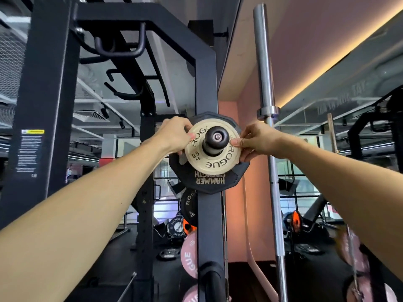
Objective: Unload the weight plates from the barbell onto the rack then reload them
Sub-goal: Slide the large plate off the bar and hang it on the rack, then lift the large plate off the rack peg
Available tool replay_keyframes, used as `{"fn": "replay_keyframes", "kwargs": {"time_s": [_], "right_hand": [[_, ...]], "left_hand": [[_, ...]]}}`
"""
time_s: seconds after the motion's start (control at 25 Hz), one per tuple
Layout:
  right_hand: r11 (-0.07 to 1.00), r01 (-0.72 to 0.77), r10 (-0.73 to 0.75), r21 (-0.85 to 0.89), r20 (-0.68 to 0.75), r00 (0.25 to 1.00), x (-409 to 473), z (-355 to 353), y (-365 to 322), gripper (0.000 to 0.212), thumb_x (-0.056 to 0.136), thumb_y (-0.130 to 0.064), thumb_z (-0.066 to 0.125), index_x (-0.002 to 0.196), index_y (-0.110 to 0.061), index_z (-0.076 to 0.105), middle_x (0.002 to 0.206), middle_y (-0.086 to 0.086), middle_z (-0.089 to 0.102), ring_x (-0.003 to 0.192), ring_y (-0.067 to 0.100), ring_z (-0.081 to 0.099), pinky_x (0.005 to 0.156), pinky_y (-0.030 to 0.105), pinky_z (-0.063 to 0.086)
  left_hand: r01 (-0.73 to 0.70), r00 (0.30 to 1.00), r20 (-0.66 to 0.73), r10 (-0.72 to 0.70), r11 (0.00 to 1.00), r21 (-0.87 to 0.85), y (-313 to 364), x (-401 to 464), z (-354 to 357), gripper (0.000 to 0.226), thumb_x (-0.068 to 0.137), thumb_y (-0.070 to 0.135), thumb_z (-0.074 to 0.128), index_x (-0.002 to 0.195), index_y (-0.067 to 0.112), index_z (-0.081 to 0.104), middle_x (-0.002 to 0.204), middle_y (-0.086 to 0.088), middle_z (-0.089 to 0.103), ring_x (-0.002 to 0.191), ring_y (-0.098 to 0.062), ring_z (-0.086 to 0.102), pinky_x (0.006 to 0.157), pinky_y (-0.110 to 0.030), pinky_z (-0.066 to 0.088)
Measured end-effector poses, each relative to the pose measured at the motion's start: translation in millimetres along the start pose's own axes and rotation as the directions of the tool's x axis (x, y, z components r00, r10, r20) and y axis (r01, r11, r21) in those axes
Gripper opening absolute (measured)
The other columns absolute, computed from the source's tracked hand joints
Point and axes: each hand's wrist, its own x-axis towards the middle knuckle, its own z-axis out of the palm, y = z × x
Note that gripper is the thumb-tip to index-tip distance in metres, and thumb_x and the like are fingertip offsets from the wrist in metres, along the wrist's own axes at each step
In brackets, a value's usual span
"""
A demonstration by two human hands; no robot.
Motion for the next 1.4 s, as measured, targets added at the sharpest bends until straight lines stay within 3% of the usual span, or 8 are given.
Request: {"fn": "replay_keyframes", "kwargs": {"time_s": [0.12, 0.24, 0.36, 0.52, 0.72, 0.92, 1.08, 1.4], "right_hand": [[0.997, -0.009, 0.008, -0.081, -0.02, 1.0, 20.2, 8.4, 13.5, 0.022, 0.093, -0.018, 0.063, 0.08, -0.001, 0.057, 0.068, 0.019, 0.066, 0.045, 0.018, 0.065, 0.046, 0.027, 0.056], [0.985, -0.057, 0.053, -0.164, -0.027, 0.998, 43.1, 14.4, 26.3, 0.03, 0.093, -0.021, 0.063, 0.075, 0.003, 0.06, 0.059, 0.014, 0.066, 0.043, 0.019, 0.063, 0.044, 0.028, 0.055], [0.971, -0.093, 0.081, -0.22, -0.063, 0.995, 58.0, 13.8, 37.3, 0.035, 0.089, -0.027, 0.069, 0.071, 0.002, 0.06, 0.058, 0.015, 0.067, 0.04, 0.022, 0.062, 0.041, 0.028, 0.052], [0.968, -0.088, 0.072, -0.236, -0.076, 0.995, 62.1, 7.6, 42.2, 0.039, 0.083, -0.033, 0.074, 0.069, 0.001, 0.061, 0.057, 0.013, 0.069, 0.041, 0.022, 0.063, 0.04, 0.025, 0.05], [0.972, -0.117, 0.067, -0.204, -0.235, 0.97, 37.9, 34.7, 37.1, 0.034, 0.091, -0.028, 0.067, 0.074, -0.003, 0.051, 0.069, 0.019, 0.067, 0.049, 0.03, 0.065, 0.049, 0.041, 0.059], [0.901, -0.135, 0.038, -0.412, -0.235, 0.971, -15.0, 47.6, 41.6, 0.036, 0.093, -0.04, 0.06, 0.091, -0.005, 0.056, 0.096, 0.02, 0.069, 0.083, 0.032, 0.062, 0.075, 0.041, 0.051], [0.848, -0.226, 0.226, -0.479, -0.06, 0.972, -80.8, 62.9, 49.0, 0.045, 0.092, -0.043, 0.061, 0.116, -0.005, 0.059, 0.117, 0.013, 0.064, 0.105, 0.029, 0.059, 0.087, 0.034, 0.046], [0.864, -0.221, 0.327, -0.453, 0.169, 0.93, -180.0, 131.0, 35.1, 0.053, 0.087, -0.046, 0.066, 0.128, -0.013, 0.057, 0.129, 0.005, 0.06, 0.117, 0.022, 0.057, 0.096, 0.025, 0.042]], "left_hand": [[0.02, 0.999, -0.027, -0.02, 1.0, -0.011, -13.5, 16.0, 23.7, 0.006, 0.095, 0.022, 0.059, 0.091, 0.018, 0.059, 0.099, -0.012, 0.067, 0.071, -0.024, 0.066, 0.07, -0.034, 0.056], [0.058, 0.997, -0.057, -0.057, 0.998, 0.021, -25.0, 31.8, 38.5, 0.02, 0.09, 0.025, 0.066, 0.097, 0.01, 0.053, 0.107, -0.012, 0.062, 0.096, -0.03, 0.059, 0.087, -0.046, 0.051], [0.095, 0.993, -0.074, -0.095, 0.995, -0.003, -31.1, 42.1, 45.1, 0.037, 0.083, 0.026, 0.075, 0.1, 0.013, 0.045, 0.107, -0.01, 0.055, 0.1, -0.033, 0.056, 0.083, -0.041, 0.048], [0.118, 0.991, -0.065, -0.117, 0.993, 0.009, -34.9, 51.6, 46.9, 0.031, 0.081, 0.026, 0.075, 0.096, 0.016, 0.05, 0.11, -0.009, 0.058, 0.103, -0.033, 0.057, 0.086, -0.041, 0.05], [0.07, 0.991, -0.119, -0.064, 0.996, 0.049, -32.9, 25.7, 54.5, 0.025, 0.088, 0.031, 0.069, 0.096, 0.017, 0.05, 0.111, -0.006, 0.051, 0.098, -0.029, 0.054, 0.082, -0.041, 0.045], [0.066, 0.989, 0.125, -0.076, 0.995, 0.078, -58.1, -37.1, 57.3, 0.031, 0.084, 0.031, 0.073, 0.103, 0.022, 0.05, 0.108, -0.002, 0.046, 0.099, -0.027, 0.055, 0.09, -0.045, 0.048], [0.135, 0.929, 0.347, -0.128, 0.991, 0.004, -75.8, -108.4, 42.8, 0.033, 0.082, 0.04, 0.074, 0.11, 0.028, 0.062, 0.114, 0.002, 0.055, 0.106, -0.02, 0.055, 0.092, -0.036, 0.046], [0.351, 0.821, 0.46, -0.338, 0.934, 0.06, -103.9, -245.5, -41.2, 0.042, 0.082, 0.051, 0.071, 0.119, 0.034, 0.062, 0.133, 0.0, 0.055, 0.124, -0.02, 0.05, 0.094, -0.033, 0.039]]}}
